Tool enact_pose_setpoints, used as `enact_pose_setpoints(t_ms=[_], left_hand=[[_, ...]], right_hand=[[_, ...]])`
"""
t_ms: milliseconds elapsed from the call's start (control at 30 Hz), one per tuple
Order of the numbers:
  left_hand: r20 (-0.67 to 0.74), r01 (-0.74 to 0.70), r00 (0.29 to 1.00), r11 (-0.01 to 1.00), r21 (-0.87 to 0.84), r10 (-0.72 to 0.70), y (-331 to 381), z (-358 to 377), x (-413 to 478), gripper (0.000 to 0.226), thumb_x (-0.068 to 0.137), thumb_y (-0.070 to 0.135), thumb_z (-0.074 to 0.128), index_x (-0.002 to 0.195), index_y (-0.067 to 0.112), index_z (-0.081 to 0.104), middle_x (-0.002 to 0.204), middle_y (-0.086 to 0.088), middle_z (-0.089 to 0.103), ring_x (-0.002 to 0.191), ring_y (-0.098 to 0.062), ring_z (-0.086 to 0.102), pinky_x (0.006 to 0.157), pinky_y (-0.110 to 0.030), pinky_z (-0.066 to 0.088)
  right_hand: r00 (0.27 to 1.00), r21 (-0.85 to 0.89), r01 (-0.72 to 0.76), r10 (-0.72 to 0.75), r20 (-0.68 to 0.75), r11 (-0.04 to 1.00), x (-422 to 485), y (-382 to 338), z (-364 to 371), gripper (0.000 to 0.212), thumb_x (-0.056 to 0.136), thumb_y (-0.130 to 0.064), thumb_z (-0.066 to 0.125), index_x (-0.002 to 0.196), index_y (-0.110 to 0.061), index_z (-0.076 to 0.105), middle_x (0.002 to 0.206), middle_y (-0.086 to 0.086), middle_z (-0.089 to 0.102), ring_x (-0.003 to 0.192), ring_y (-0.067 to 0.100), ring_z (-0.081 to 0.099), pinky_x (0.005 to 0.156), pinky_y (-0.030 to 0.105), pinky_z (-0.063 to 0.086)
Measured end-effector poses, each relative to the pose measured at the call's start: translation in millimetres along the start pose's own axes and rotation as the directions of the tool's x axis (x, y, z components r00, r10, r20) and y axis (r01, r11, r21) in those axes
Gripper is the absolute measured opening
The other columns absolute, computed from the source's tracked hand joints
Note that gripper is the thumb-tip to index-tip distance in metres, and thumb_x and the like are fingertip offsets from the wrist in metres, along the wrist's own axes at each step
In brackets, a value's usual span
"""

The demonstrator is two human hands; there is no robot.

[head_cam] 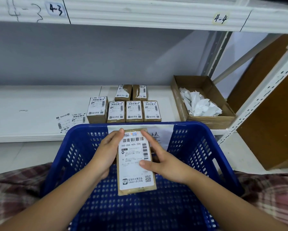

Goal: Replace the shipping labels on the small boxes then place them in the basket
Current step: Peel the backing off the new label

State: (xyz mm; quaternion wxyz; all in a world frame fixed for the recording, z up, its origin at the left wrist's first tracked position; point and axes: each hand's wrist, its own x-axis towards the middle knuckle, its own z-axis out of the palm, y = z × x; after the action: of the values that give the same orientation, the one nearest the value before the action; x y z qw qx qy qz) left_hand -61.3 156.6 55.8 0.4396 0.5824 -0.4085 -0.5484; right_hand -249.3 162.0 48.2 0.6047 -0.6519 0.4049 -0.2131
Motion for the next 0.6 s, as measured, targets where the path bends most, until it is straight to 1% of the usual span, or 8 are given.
enact_pose_setpoints(t_ms=[100,167,233,333,400,467,533,600], left_hand=[[0.074,0.046,0.996,0.998,-0.036,-0.043,-3.3,-2.0,-0.6,0.042,0.086,0.055,0.047,0.116,0.029,0.061,0.101,0.003,0.073,0.100,-0.016,0.067,0.095,-0.040,0.047],[0.167,0.083,0.983,0.994,-0.068,-0.070,-5.6,-0.2,-1.0,0.052,0.079,0.056,0.051,0.127,0.035,0.052,0.107,0.004,0.072,0.104,-0.018,0.066,0.098,-0.047,0.046],[0.239,0.105,0.967,0.991,-0.080,-0.083,-6.8,3.2,-1.8,0.057,0.075,0.044,0.061,0.130,0.041,0.044,0.108,0.004,0.071,0.102,-0.019,0.067,0.096,-0.049,0.048],[0.323,0.173,0.936,0.982,-0.080,-0.138,-9.8,3.8,0.0,0.071,0.074,0.028,0.076,0.135,0.036,0.040,0.111,0.000,0.071,0.101,-0.022,0.068,0.088,-0.047,0.053],[0.402,0.221,0.898,0.973,-0.060,-0.179,-12.1,2.3,1.0,0.078,0.073,0.027,0.078,0.139,0.034,0.036,0.115,-0.003,0.069,0.105,-0.025,0.066,0.087,-0.047,0.053],[0.393,0.222,0.901,0.973,-0.059,-0.182,-13.0,3.3,2.3,0.074,0.076,0.024,0.077,0.137,0.032,0.038,0.112,-0.005,0.070,0.102,-0.026,0.067,0.083,-0.045,0.055],[0.313,0.183,0.937,0.981,-0.058,-0.156,-12.9,8.4,5.9,0.062,0.079,0.019,0.072,0.131,0.031,0.041,0.107,-0.003,0.072,0.096,-0.023,0.069,0.081,-0.043,0.057],[0.255,0.153,0.957,0.987,-0.051,-0.136,-12.3,14.3,12.5,0.061,0.081,0.017,0.071,0.130,0.032,0.039,0.109,-0.002,0.071,0.095,-0.021,0.070,0.084,-0.045,0.056]], right_hand=[[0.999,0.007,0.015,-0.015,-0.042,1.000,0.2,-0.7,-3.4,0.082,0.092,-0.025,0.066,0.131,-0.070,0.010,0.132,-0.017,0.052,0.118,0.003,0.057,0.098,0.029,0.051],[0.995,0.107,0.020,-0.010,-0.099,0.994,1.4,1.1,-8.2,0.082,0.092,-0.019,0.064,0.133,-0.065,0.011,0.128,-0.016,0.056,0.115,0.008,0.062,0.096,0.032,0.053],[0.985,0.178,0.019,0.012,-0.172,0.984,3.2,3.0,-12.2,0.086,0.090,-0.016,0.065,0.136,-0.060,0.008,0.121,-0.014,0.061,0.110,0.011,0.066,0.093,0.034,0.054],[0.970,0.165,0.027,0.014,-0.241,0.986,6.0,7.4,-14.3,0.091,0.083,-0.025,0.070,0.143,-0.055,0.010,0.123,-0.005,0.062,0.108,0.015,0.067,0.094,0.038,0.055],[0.956,0.236,0.042,0.030,-0.292,0.971,8.2,12.3,-14.5,0.080,0.087,-0.020,0.067,0.145,-0.050,0.020,0.127,-0.002,0.064,0.108,0.018,0.068,0.091,0.039,0.056],[0.933,0.278,0.051,0.053,-0.357,0.959,10.9,15.3,-13.0,0.065,0.093,-0.017,0.062,0.139,-0.049,0.029,0.129,0.000,0.063,0.106,0.018,0.069,0.087,0.038,0.058],[0.904,0.140,0.013,0.048,-0.425,0.990,13.7,15.7,-11.4,0.059,0.097,-0.021,0.059,0.140,-0.050,0.030,0.133,-0.003,0.060,0.105,0.014,0.068,0.087,0.035,0.058],[0.884,-0.039,-0.050,0.026,-0.466,0.998,15.6,12.2,-9.4,0.063,0.097,-0.023,0.058,0.147,-0.044,0.026,0.139,-0.007,0.053,0.106,0.005,0.062,0.089,0.027,0.055]])
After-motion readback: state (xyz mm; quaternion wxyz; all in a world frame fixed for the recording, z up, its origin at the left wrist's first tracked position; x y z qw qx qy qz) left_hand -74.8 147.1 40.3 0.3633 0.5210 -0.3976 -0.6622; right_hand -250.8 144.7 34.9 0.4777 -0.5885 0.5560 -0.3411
